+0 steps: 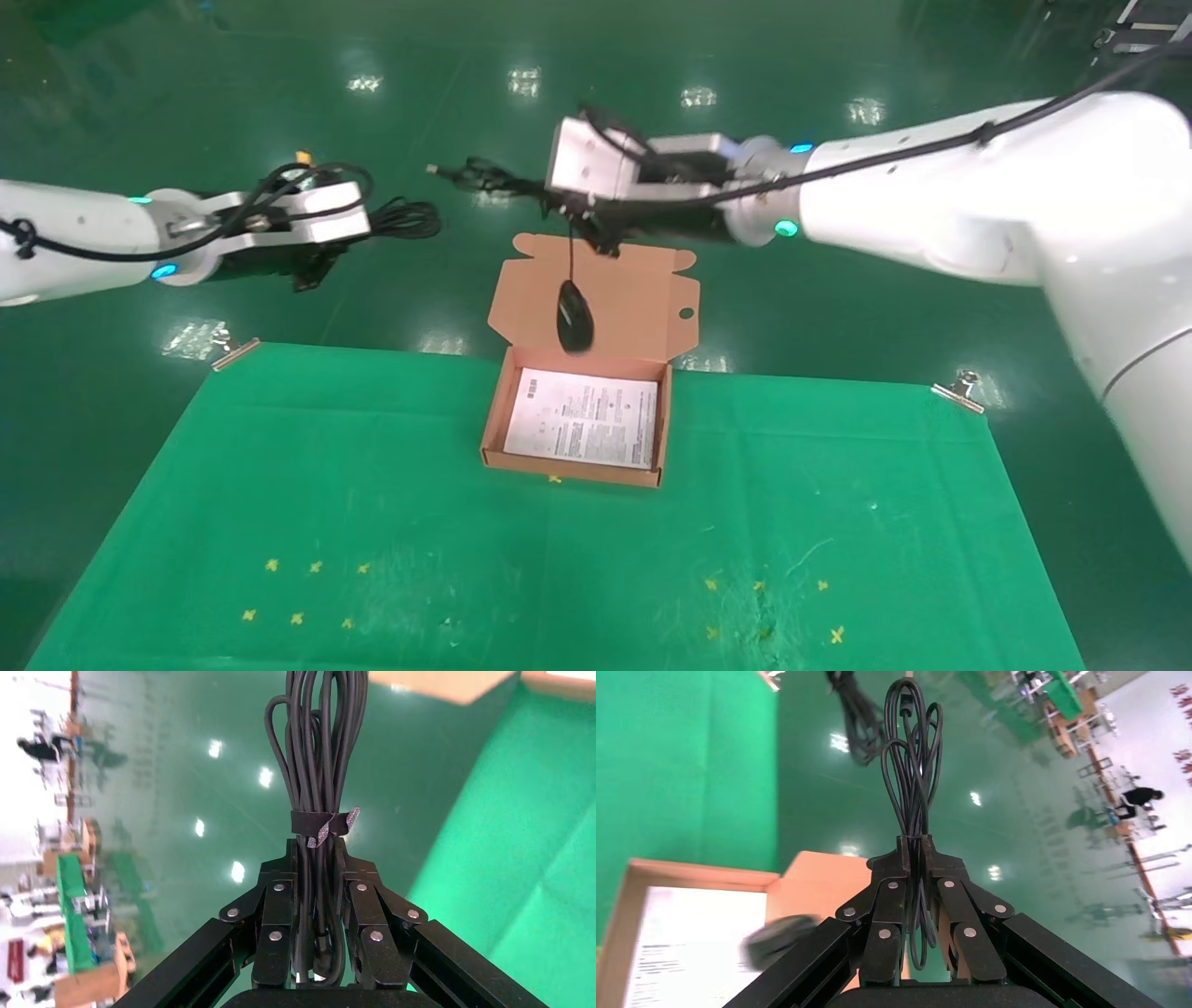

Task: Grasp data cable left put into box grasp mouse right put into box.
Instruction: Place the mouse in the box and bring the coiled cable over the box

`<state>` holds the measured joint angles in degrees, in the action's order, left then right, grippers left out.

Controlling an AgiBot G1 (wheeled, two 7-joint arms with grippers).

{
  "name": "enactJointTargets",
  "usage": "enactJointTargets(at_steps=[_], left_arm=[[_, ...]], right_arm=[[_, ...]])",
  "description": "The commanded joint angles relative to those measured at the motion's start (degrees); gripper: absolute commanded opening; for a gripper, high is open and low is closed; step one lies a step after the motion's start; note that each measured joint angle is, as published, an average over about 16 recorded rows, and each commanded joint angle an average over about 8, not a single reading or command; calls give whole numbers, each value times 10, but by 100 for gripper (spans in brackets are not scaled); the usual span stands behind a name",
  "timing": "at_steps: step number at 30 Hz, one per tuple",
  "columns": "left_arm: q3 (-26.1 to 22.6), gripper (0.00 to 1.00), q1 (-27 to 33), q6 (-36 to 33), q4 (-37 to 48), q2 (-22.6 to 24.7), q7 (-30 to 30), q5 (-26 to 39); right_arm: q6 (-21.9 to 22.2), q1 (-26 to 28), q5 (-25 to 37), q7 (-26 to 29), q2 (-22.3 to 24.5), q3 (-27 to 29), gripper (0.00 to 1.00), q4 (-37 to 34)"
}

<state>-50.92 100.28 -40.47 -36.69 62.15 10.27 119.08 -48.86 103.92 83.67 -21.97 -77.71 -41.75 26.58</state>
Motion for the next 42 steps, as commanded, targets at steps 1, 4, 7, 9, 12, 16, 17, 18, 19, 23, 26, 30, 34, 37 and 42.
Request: enactJointTargets(at_steps=[1, 4, 7, 9, 12, 16, 17, 18, 19, 23, 26, 30, 34, 37, 42], left_arm=[[-4, 0, -1, -3, -1, -6, 27, 19], [-13, 0, 0, -12, -13, -10, 72, 56], [-18, 0, -2, -22, -34, -14, 110, 84], [-20, 0, -5, -28, -50, -17, 131, 99], [-23, 0, -11, -35, -75, -23, 158, 117], [-24, 0, -17, -44, -103, -31, 187, 137], [-24, 0, -19, -46, -109, -32, 193, 141], [-24, 0, -20, -48, -115, -34, 198, 145], [-25, 0, -21, -50, -120, -35, 204, 148], [-25, 0, -26, -55, -137, -39, 220, 160], [-25, 0, -28, -59, -146, -41, 229, 167], [-25, 0, -30, -62, -155, -43, 238, 173], [-25, 0, -32, -64, -161, -45, 244, 177], [-25, 0, -33, -65, -164, -45, 247, 179], [-25, 0, -33, -66, -167, -46, 250, 182]], right_arm=[[1, -8, -2, 6, -1, -9, 0, 7], [13, -13, -8, 11, -2, -23, 0, 7], [27, -17, -15, 13, -4, -40, 0, 5], [34, -22, -21, 13, -6, -53, 0, 6], [42, -30, -34, 15, -7, -76, 0, 11], [47, -43, -54, 23, -8, -107, 0, 23], [49, -47, -59, 25, -8, -115, 0, 26], [51, -50, -65, 29, -8, -123, 0, 29], [54, -54, -70, 32, -8, -131, 0, 31], [69, -68, -92, 53, -9, -161, 0, 36], [85, -78, -110, 76, -9, -183, 0, 35], [105, -94, -138, 118, -9, -208, 0, 23], [120, -107, -165, 164, -8, -228, 0, 1], [130, -110, -179, 189, -8, -242, 0, -13], [145, -109, -189, 210, -7, -262, 42, -25]])
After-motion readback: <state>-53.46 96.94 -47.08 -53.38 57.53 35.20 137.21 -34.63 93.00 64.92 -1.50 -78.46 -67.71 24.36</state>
